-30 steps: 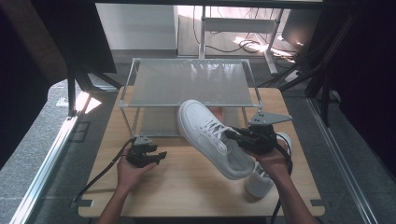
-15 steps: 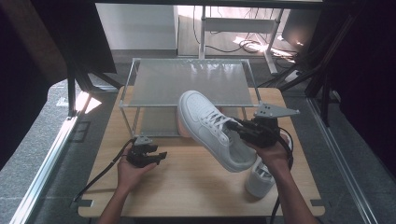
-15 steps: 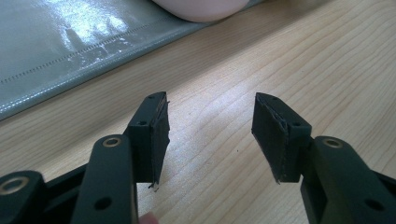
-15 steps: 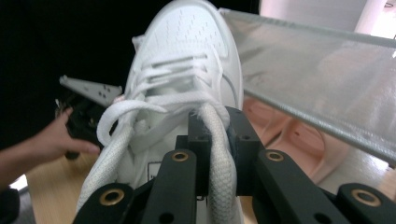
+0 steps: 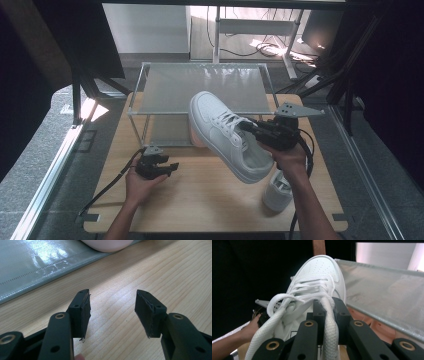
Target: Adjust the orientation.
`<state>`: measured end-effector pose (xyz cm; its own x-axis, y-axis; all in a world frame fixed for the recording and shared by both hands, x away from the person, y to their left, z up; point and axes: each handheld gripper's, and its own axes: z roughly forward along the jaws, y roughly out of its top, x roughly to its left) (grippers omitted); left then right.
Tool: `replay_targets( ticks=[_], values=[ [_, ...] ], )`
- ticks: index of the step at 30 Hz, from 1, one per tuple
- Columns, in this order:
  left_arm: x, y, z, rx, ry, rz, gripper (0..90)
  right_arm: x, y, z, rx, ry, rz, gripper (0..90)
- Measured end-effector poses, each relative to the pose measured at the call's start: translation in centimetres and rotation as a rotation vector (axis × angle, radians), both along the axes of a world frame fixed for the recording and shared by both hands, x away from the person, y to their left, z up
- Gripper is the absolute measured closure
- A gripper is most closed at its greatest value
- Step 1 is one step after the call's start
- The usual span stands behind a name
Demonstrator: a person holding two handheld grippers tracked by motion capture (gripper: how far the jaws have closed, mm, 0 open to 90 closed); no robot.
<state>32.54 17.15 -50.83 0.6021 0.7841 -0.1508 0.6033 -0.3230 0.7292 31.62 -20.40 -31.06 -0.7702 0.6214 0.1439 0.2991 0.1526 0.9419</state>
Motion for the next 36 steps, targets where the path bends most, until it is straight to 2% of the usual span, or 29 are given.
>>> replay_targets(
  ticks=[4, 9, 14, 25, 36],
  values=[
    [0.0, 0.0, 0.0, -0.001, 0.000, 0.001, 47.1, 0.4, 0.1, 0.6, 0.020, -0.011, -0.017, 83.7],
    [0.1, 0.0, -0.1, 0.001, 0.000, -0.002, 47.2, 1.7, 0.4, 1.2, 0.074, -0.003, -0.030, 83.7],
    [0.0, 0.0, 0.0, 0.001, 0.002, -0.004, 47.1, 3.7, 1.1, 1.9, 0.107, -0.001, -0.065, 83.7],
    [0.2, -0.1, -0.3, -0.001, 0.007, -0.007, 47.1, 7.9, 3.2, 3.3, 0.140, 0.016, -0.126, 83.7],
    [0.1, -0.1, -0.3, -0.008, 0.011, -0.008, 47.2, 12.2, 5.6, 2.8, 0.204, 0.071, -0.178, 83.6]
  ],
)
